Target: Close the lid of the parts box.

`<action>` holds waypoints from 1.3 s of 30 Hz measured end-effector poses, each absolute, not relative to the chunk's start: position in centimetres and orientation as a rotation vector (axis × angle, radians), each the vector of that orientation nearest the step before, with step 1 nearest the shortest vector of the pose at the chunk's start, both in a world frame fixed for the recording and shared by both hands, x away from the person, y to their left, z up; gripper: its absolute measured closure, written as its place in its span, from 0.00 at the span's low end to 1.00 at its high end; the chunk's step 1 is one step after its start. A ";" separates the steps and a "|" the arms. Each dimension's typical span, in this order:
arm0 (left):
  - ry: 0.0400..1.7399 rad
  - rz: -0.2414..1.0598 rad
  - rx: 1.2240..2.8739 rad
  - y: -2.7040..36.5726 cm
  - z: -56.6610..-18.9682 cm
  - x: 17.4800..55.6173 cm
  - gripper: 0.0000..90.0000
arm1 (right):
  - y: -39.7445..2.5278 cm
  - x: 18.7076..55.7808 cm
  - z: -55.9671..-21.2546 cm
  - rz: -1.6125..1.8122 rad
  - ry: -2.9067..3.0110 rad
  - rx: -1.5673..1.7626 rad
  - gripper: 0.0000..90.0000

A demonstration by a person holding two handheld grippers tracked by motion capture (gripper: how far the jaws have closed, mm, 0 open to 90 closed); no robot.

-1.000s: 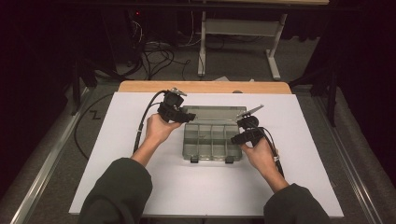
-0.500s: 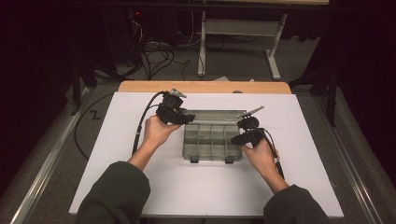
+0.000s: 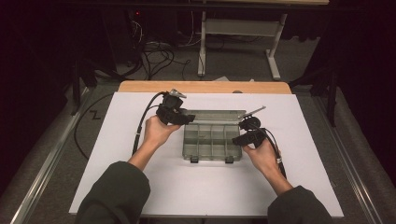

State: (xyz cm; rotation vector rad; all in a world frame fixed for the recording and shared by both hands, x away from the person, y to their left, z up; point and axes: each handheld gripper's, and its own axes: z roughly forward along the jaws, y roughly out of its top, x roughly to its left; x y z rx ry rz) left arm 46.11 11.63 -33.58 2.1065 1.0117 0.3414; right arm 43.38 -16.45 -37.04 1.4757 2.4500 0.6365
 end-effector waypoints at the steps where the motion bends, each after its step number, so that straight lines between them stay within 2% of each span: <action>1: 1.010 0.346 2.107 11.6 -33.6 46.0 0.59 | -16.6 43.3 -36.9 0.651 2.448 1.476 0.67; 5: 1.013 0.354 2.092 11.8 -33.6 45.8 0.58 | -17.5 42.8 -36.2 0.717 2.453 1.461 0.70; 10: 1.011 0.360 2.087 12.1 -33.6 45.6 0.57 | -19.3 42.6 -35.1 0.797 2.413 1.452 0.80; 21: 0.985 0.380 2.103 12.3 -33.9 44.8 0.63 | -20.3 43.6 -32.8 0.843 2.357 1.437 0.96; 27: 0.965 0.426 2.138 12.0 -34.1 44.3 0.66 | -20.3 44.1 -32.4 0.841 2.351 1.441 0.98; 39: 0.956 0.438 2.149 12.1 -34.5 43.8 0.68 | -19.9 44.8 -31.3 0.859 2.323 1.448 0.98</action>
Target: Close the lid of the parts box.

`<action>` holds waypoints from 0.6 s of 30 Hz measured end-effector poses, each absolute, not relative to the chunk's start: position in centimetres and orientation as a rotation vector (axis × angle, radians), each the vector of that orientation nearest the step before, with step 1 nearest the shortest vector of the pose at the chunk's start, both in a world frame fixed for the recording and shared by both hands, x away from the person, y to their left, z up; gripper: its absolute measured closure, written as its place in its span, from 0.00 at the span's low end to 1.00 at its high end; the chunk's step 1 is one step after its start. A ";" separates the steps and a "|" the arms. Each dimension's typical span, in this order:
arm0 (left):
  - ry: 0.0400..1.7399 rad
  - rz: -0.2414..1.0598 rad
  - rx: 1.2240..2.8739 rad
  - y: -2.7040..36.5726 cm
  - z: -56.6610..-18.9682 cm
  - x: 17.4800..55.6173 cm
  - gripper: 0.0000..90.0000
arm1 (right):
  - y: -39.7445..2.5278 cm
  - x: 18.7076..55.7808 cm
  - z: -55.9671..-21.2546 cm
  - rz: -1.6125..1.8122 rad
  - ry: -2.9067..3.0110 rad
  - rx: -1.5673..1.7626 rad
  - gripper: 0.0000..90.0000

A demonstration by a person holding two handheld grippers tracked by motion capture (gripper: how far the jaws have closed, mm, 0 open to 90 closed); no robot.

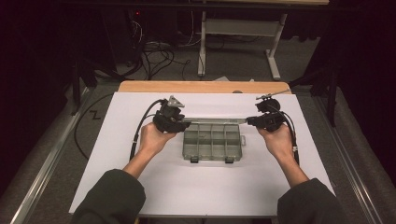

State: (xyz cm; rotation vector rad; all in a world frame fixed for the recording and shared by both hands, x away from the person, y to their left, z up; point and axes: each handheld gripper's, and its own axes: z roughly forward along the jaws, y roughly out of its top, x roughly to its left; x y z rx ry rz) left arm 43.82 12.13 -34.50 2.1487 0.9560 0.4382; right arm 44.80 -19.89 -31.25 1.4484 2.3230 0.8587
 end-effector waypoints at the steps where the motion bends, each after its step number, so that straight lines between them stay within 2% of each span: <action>1: 0.953 0.439 2.153 12.2 -34.5 43.8 0.68 | -19.8 44.8 -31.1 0.857 2.322 1.452 0.98; 18: 0.950 0.425 2.173 12.4 -34.7 43.5 0.69 | -19.1 44.7 -29.7 0.941 2.326 1.422 0.98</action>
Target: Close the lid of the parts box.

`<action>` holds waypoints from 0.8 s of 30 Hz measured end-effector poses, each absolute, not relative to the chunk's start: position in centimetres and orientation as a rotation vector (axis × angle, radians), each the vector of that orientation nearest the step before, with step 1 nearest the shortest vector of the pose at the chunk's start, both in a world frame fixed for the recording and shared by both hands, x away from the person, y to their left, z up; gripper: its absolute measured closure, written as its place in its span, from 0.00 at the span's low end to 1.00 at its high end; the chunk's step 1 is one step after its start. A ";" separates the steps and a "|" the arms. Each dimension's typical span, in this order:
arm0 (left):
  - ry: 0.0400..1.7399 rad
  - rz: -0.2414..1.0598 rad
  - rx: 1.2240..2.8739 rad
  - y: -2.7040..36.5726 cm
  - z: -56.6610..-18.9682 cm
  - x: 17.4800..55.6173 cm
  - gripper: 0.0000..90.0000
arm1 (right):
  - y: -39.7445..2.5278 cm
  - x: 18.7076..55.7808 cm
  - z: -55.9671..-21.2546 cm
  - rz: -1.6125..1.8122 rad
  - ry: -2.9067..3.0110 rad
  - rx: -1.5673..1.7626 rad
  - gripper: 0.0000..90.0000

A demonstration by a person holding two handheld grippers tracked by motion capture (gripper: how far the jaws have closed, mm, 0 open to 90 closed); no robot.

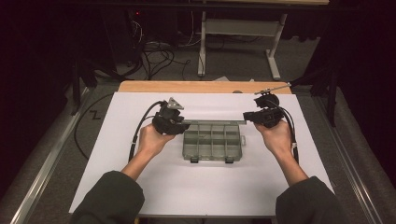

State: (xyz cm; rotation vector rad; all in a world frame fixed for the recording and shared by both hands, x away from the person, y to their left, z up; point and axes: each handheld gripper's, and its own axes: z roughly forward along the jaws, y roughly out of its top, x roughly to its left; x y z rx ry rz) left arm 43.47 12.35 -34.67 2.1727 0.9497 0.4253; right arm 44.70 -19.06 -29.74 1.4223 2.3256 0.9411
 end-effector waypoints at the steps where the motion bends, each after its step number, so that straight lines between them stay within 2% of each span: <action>1: 0.953 0.422 2.172 12.3 -34.7 43.4 0.69 | -19.1 44.7 -29.8 0.938 2.329 1.419 0.98; 14: 0.994 0.332 2.253 12.5 -35.3 42.6 0.66 | -18.5 44.0 -30.5 0.912 2.376 1.400 0.98; 18: 1.020 0.315 2.272 12.6 -35.7 42.4 0.62 | -18.3 43.8 -30.9 0.904 2.390 1.393 0.98; 24: 1.042 0.299 2.296 13.1 -36.0 42.2 0.64 | -18.2 43.4 -31.4 0.900 2.407 1.389 0.98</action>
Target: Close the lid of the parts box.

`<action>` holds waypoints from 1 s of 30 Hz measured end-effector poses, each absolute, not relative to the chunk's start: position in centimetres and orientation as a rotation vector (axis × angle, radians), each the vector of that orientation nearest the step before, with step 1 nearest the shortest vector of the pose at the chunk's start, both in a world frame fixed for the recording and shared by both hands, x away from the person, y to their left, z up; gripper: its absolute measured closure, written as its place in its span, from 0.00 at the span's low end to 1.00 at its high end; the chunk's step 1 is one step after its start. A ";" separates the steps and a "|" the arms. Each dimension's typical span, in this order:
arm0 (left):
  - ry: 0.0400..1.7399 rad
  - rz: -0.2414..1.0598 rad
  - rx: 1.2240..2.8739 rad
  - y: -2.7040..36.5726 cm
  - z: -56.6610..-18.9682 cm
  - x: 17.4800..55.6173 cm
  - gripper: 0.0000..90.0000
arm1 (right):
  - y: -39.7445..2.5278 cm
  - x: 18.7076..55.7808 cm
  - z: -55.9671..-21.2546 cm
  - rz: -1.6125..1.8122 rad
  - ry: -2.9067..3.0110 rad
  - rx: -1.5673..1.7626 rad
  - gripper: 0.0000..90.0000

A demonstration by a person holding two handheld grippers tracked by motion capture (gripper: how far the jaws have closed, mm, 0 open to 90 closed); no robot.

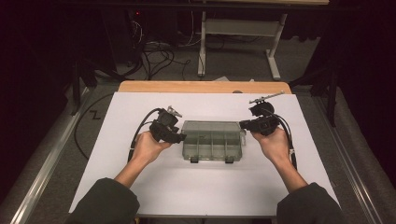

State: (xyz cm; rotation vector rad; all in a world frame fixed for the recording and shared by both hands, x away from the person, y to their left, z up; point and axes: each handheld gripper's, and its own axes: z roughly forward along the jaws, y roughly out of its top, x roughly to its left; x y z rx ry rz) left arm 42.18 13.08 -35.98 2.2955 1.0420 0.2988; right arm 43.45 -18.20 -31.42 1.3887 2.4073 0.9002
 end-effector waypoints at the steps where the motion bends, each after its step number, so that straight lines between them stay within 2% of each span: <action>1: 1.046 0.295 2.300 13.2 -36.0 42.1 0.65 | -18.2 43.4 -31.5 0.897 2.410 1.385 0.98; 14: 1.149 0.298 2.215 14.9 -35.9 42.0 0.71 | -17.9 43.0 -32.8 0.887 2.441 1.380 0.98; 21: 1.134 0.299 2.165 14.7 -35.6 41.9 0.72 | -17.8 42.7 -33.4 0.888 2.448 1.371 0.98; 30: 1.085 0.268 2.154 14.2 -35.6 41.7 0.81 | -17.8 42.6 -34.2 0.891 2.462 1.379 0.99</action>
